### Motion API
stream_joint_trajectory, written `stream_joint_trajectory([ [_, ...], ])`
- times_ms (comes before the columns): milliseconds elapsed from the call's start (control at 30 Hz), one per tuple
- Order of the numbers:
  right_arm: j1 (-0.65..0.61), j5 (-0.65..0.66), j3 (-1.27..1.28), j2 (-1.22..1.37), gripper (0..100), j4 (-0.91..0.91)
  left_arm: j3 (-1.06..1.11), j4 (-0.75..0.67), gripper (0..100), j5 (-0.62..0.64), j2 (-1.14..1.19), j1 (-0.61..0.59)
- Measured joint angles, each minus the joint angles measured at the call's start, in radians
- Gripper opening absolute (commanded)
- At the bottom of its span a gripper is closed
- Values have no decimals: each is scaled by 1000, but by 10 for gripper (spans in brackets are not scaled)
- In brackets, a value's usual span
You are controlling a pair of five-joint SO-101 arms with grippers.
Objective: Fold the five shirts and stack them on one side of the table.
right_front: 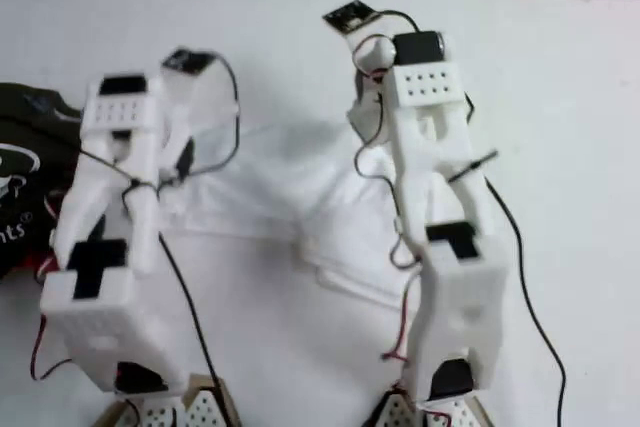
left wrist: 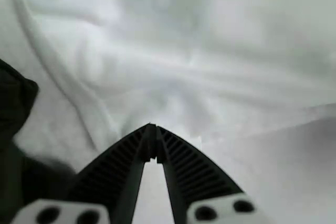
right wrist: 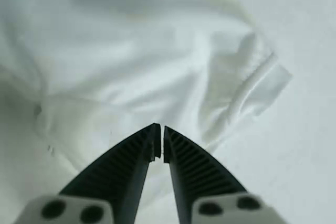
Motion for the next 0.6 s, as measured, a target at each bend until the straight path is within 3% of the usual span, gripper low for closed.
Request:
stream_joint_trajectory([
  [267, -21, 0, 704, -423, 19, -273, 348, -264, 27, -3, -87, 12],
  [433, -18, 0, 1154, -557, 19, -532, 436, -345, 27, -3, -126, 12],
  [600, -21, 38, 1378, -572, 19, -667, 457, -365, 27, -3, -135, 12],
])
